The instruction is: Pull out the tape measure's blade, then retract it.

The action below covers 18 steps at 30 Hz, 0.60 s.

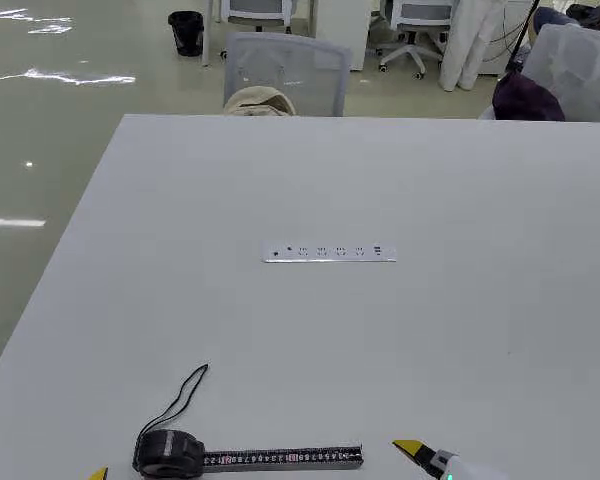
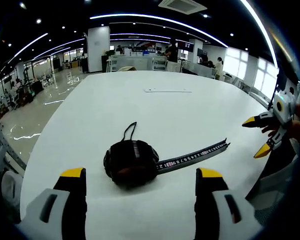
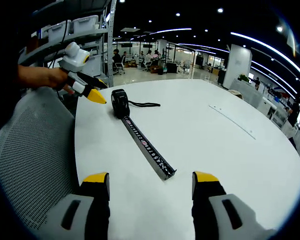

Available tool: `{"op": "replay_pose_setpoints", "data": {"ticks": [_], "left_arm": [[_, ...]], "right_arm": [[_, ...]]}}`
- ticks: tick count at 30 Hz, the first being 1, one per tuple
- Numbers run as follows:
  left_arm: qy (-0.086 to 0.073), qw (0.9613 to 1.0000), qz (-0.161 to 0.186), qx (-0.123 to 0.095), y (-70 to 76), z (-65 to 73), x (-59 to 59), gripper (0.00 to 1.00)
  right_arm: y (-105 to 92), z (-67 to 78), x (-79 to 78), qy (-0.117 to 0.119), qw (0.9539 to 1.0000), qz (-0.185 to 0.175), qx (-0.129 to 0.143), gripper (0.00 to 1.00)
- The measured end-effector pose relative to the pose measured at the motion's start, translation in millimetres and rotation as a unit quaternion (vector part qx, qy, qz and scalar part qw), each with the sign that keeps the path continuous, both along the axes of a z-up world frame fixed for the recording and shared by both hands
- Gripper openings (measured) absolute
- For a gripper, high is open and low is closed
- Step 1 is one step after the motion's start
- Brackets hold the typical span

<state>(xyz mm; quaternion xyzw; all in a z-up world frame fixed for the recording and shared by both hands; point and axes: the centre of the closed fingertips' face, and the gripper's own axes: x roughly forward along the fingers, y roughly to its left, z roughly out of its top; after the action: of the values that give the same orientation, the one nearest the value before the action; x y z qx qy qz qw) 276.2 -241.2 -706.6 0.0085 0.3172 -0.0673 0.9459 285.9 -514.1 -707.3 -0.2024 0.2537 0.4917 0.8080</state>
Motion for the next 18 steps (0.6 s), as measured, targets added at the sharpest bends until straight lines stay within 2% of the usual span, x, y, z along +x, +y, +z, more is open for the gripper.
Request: {"op": "replay_pose_setpoints", "data": {"ticks": [2, 5, 10, 18], "left_arm": [[-0.002, 1.0, 0.008, -0.002, 0.8, -0.1, 1.0, 0.82], [-0.001, 0.9998, 0.018, -0.005, 2.7, -5.2, 1.7, 0.85], [-0.003, 0.9997, 0.022, 0.004, 3.4, -7.7, 2.7, 0.82], [-0.004, 0.9995, 0.031, 0.005, 3.4, -9.9, 8.9, 0.79]], "right_arm": [[0.5, -0.6, 2.6, -0.005, 1.0, 0.007, 0.001, 0.64], [1.2, -2.0, 7.5, -0.006, 0.9998, 0.018, -0.002, 0.6], [0.5, -7.7, 15.5, -0.008, 0.9994, 0.034, -0.006, 0.57], [0.8, -15.8, 23.5, 0.001, 0.9979, 0.064, -0.011, 0.52]]}}
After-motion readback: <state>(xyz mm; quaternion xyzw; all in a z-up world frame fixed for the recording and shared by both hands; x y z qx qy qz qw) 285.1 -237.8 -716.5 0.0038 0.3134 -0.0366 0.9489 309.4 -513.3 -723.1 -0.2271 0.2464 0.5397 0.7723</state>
